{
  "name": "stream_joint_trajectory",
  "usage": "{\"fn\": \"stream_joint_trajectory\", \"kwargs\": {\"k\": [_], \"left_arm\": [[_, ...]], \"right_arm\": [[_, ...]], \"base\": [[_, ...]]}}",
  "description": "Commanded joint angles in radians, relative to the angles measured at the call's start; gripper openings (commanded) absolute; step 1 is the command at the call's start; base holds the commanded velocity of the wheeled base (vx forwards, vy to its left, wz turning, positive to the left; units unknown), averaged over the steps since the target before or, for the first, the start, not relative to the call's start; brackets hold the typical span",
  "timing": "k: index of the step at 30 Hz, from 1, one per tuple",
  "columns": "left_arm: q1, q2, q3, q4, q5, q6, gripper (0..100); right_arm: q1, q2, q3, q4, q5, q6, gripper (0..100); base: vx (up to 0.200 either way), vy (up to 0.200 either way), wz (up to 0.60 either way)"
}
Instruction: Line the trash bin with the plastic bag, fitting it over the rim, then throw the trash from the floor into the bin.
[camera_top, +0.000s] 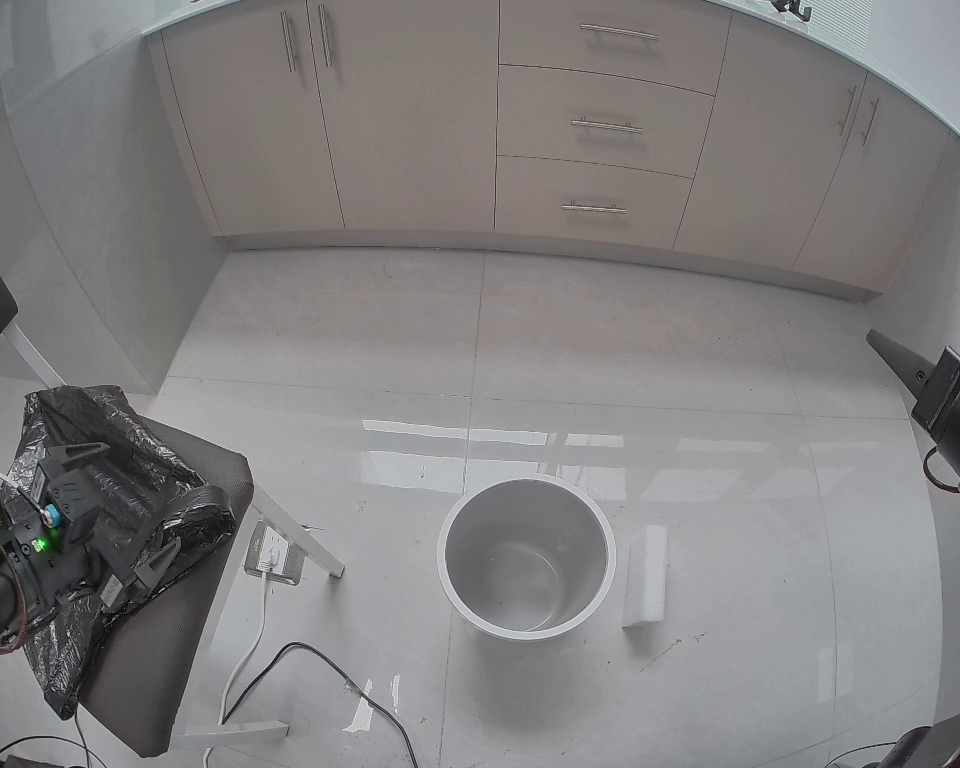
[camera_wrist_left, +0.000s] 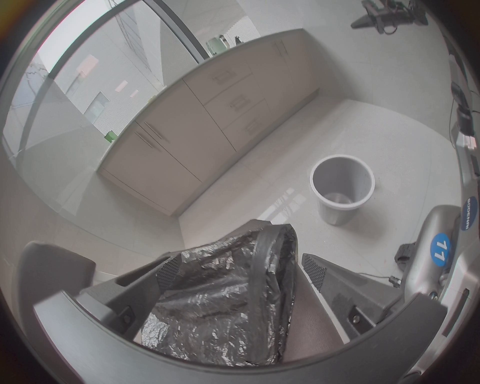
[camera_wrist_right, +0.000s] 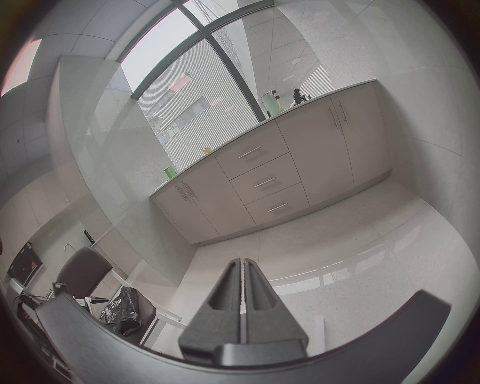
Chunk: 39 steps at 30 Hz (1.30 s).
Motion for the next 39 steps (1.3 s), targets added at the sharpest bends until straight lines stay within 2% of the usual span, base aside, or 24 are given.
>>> {"fn": "stream_joint_trajectory", "kwargs": {"k": [1,6,16,24,27,39], "left_arm": [[-0.019,0.101,0.036,-0.008,0.03,0.007,100],[-0.03,0.087,0.084,-0.011,0.035,0.007,100],[-0.019,0.159,0.068,-0.028,0.036,-0.007,100],[0.001,0.301,0.065,-0.25,0.039,-0.009,100],[0.001,0.328,0.061,-0.305,0.069,-0.007,100],[0.001,0.377,0.03,-0.358,0.099,-0.006,100]], "right_arm": [[0.006,-0.007,0.005,-0.001,0.001,0.001,0],[0.005,-0.013,0.003,0.0,0.006,0.002,0],[0.008,-0.015,0.02,-0.003,0.015,0.002,0],[0.006,-0.019,0.025,-0.006,0.015,0.002,0],[0.006,-0.019,0.025,-0.007,0.015,0.002,0],[0.006,-0.016,0.025,-0.007,0.021,0.001,0]], "base": [[0.0,0.0,0.0],[0.0,0.0,0.0],[0.0,0.0,0.0],[0.0,0.0,0.0],[0.0,0.0,0.0],[0.0,0.0,0.0]]}}
